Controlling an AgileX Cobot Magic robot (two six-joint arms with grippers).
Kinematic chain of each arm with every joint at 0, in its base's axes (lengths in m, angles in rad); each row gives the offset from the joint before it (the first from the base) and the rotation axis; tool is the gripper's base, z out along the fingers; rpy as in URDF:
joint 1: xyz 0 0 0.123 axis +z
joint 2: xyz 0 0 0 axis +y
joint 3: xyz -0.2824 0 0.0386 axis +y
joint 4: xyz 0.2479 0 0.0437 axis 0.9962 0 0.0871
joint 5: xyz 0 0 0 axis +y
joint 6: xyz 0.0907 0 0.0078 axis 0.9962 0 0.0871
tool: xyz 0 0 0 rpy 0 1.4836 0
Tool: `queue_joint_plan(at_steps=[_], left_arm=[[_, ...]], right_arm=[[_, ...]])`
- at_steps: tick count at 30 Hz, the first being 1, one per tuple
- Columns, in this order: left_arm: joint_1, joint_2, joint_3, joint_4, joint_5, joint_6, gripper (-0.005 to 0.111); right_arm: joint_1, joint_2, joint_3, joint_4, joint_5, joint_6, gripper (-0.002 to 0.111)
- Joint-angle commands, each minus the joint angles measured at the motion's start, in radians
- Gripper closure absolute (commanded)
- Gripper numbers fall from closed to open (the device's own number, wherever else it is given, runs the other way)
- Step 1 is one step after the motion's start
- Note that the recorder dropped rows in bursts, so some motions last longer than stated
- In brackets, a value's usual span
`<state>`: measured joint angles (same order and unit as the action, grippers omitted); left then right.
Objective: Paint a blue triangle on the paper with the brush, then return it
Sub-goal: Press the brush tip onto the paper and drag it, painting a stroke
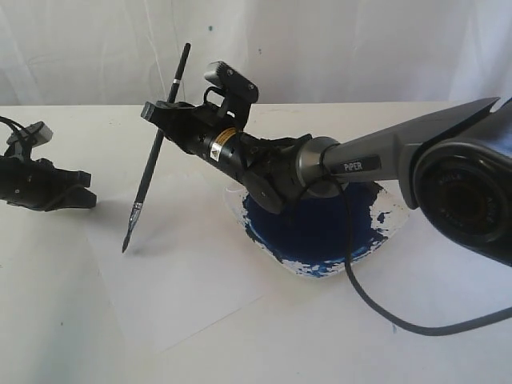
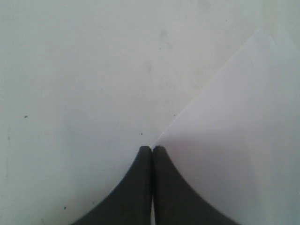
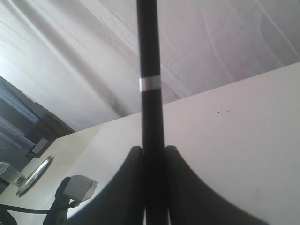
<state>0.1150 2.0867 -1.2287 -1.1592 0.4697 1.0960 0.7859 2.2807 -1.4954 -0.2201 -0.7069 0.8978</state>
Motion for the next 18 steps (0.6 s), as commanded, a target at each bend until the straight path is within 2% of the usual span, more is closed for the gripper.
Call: queue_joint_plan(at_steps=[1,11,15,18], left_arm=[[0.001,-0.003,0.012,-0.014,0.02,0.003,0.107],[0.001,-0.003,0.012,-0.014,0.02,0.003,0.107],[0.001,-0.003,0.012,-0.014,0.02,0.003,0.107],[0.001,-0.003,0.012,-0.014,0.02,0.003,0.107]], right_arm=[[0.01,0.008,-0.007,0.002,0.002,0.007,0.108],[0.028,0.012,-0.009,0.006,0.006,-0.012,0.108],[0.028,0.014,-0.009,0.019,0.013,-0.081,0.108],[0.028,0.014,-0.009,0.101,0.013,-0.15,0.108]])
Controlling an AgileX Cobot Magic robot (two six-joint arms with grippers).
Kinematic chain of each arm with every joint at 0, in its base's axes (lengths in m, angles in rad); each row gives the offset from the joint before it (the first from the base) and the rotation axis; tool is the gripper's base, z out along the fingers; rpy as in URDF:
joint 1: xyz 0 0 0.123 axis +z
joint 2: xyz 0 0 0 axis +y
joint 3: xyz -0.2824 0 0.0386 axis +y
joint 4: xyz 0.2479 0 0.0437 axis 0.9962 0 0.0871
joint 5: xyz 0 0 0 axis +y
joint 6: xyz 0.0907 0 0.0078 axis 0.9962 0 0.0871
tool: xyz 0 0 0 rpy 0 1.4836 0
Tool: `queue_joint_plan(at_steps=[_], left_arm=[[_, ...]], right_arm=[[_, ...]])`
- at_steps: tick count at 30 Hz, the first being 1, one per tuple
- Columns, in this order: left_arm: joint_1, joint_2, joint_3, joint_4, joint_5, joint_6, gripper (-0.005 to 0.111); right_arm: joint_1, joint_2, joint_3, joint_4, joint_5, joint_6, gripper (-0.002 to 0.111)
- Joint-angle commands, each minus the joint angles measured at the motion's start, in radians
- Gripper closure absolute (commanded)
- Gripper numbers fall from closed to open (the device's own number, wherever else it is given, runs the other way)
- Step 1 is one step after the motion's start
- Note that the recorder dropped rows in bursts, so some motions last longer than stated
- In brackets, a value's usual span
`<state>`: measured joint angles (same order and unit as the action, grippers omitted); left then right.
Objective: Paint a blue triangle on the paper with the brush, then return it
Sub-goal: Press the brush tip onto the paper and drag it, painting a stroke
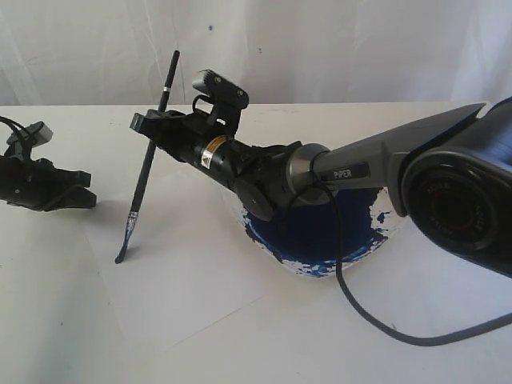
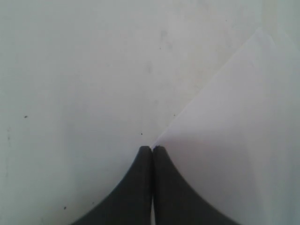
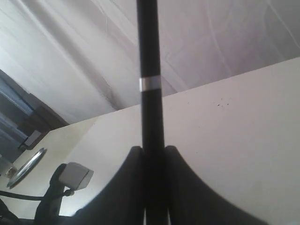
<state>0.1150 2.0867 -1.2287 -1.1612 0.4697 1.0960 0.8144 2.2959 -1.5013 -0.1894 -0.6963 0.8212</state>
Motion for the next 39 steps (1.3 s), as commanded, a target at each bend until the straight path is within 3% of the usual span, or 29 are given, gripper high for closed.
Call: queue_joint_plan(at_steps=[1,17,39], left_arm=[[0.001,-0.003,0.012,-0.012,0.02,0.003,0.107],[0.001,-0.003,0.012,-0.012,0.02,0.003,0.107],[0.001,-0.003,0.012,-0.012,0.016,0.003,0.107]], right_arm=[[0.0,-0.002,-0.003,0.108,0.002,-0.107,0.108],[-0.005,-0.002,-0.003,0.426,-0.031,-0.466,0.108],[-0.096,-0.002,-0.003,0.429,-0.092,-0.489,0.108]])
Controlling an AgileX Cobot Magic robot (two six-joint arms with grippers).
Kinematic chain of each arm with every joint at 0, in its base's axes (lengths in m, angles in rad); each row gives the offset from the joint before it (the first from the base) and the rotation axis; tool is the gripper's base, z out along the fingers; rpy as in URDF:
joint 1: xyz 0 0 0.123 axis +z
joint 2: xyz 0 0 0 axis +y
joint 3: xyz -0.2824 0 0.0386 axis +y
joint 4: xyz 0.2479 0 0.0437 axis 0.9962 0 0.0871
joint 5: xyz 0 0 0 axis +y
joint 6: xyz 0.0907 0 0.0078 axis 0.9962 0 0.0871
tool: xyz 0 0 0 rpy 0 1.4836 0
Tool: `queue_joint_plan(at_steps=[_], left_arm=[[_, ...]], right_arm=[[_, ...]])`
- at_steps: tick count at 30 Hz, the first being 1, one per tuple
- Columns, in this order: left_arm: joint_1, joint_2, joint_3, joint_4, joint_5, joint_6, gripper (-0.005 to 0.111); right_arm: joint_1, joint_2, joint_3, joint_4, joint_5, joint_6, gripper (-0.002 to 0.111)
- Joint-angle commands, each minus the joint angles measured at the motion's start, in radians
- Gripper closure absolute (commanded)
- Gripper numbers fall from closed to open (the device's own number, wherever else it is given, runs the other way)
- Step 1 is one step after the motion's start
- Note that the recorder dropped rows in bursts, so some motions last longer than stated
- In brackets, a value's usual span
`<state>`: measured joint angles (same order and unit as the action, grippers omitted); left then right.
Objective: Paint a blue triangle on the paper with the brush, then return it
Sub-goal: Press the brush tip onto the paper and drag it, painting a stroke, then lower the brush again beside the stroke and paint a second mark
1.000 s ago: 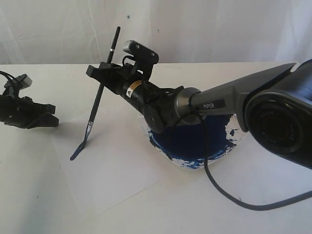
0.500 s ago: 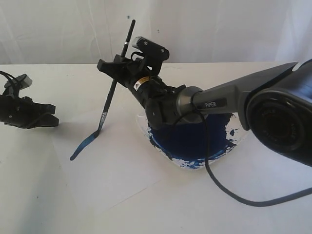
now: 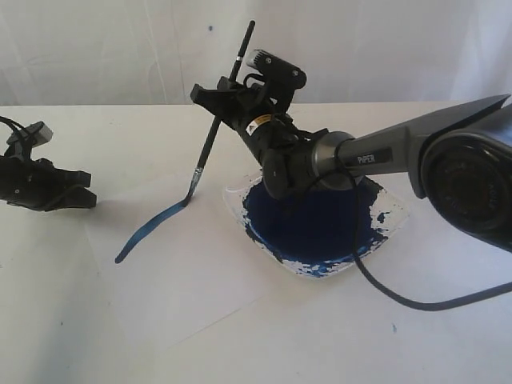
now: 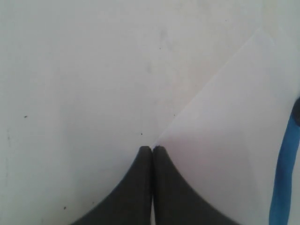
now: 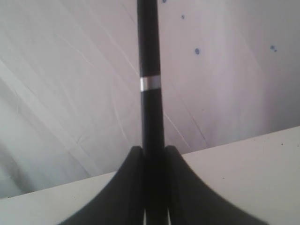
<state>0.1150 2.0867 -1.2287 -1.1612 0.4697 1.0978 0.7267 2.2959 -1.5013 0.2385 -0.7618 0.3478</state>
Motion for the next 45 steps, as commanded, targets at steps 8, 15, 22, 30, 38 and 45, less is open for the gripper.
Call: queue_joint_plan(at_steps=[8,15,22,30,38,45], left_arm=[[0.001,-0.003,0.012,-0.012,0.016,0.001,0.107],[0.001,-0.003,0.012,-0.012,0.018,0.001,0.107],[0.001,-0.003,0.012,-0.012,0.017,0.001,0.107],[0.001,-0.003,0.012,-0.012,0.017,0.001,0.107],[0.001,-0.003,0.012,-0.012,0.017,0.001,0.107],[0.001,-0.003,0.012,-0.012,0.017,0.001,0.107]], right_arm=[[-0.007,-0.033,-0.003,-0.031,-0.016,0.042,0.108],[0.013,-0.132,-0.001,-0.196,0.061,0.185,0.108],[0.013,-0.17,0.003,-0.686,0.076,0.576,0.108],[0.013,-0.17,0.003,-0.9,0.094,0.741,0.108],[0.011,-0.17,0.003,-1.173,0.153,0.94,0.108],[0.01,-0.17,0.003,-1.226,0.221,0.969,0.108]])
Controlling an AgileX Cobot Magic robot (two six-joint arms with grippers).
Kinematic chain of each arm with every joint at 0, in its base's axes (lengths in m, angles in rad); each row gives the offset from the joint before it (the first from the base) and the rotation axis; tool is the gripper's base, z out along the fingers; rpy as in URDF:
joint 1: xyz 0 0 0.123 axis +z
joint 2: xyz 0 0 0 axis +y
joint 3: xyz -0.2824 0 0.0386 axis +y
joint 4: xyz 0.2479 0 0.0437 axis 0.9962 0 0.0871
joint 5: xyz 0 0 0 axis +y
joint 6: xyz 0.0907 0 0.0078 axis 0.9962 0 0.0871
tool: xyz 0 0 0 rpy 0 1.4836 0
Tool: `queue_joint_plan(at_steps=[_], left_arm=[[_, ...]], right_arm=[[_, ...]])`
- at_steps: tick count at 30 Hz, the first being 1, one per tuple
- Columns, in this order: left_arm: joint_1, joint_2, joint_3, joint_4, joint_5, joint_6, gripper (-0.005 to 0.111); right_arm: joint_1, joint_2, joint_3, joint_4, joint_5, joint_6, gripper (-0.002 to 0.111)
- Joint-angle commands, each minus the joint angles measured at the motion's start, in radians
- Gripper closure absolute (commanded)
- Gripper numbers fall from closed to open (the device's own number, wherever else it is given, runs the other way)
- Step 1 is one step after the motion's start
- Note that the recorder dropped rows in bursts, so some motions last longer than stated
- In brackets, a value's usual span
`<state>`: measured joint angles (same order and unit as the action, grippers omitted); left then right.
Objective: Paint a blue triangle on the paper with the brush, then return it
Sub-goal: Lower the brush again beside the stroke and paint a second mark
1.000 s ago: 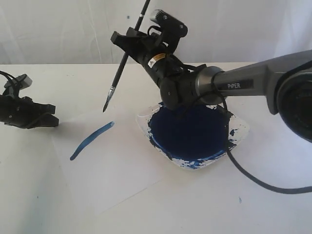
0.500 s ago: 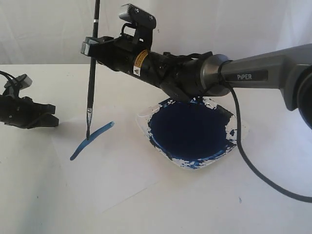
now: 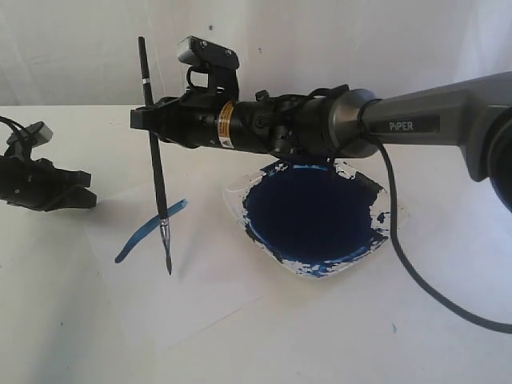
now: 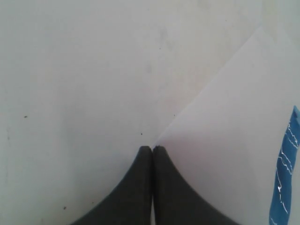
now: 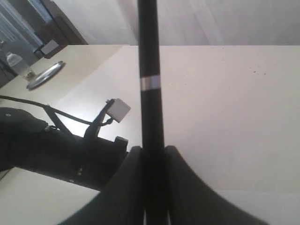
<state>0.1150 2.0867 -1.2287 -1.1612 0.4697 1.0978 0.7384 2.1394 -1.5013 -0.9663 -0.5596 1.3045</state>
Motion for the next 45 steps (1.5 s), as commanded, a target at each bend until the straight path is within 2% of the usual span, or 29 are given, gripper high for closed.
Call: queue_joint_plan(at_steps=[1,7,22,32,39,45], left_arm=[[0.001,-0.003,0.012,-0.012,0.017,0.001,0.107],[0.001,-0.003,0.012,-0.012,0.017,0.001,0.107],[0.001,-0.003,0.012,-0.012,0.013,0.001,0.107],[0.001,-0.003,0.012,-0.012,0.011,0.001,0.107],[0.001,-0.003,0.012,-0.012,0.001,0.001,0.107],[0.001,-0.003,0.012,-0.012,0.001,0.001,0.107]], right_arm=[[-0.002,-0.014,0.003,-0.021,0.024,0.013,0.108],[-0.002,-0.014,0.003,-0.028,0.085,0.013,0.108],[-0.002,0.051,-0.003,-0.002,0.065,-0.06,0.108],[-0.002,0.081,-0.003,0.222,0.027,-0.31,0.108],[-0.002,0.128,-0.003,0.379,-0.076,-0.398,0.108],[-0.002,0.156,-0.003,0.463,-0.094,-0.477,0.108]])
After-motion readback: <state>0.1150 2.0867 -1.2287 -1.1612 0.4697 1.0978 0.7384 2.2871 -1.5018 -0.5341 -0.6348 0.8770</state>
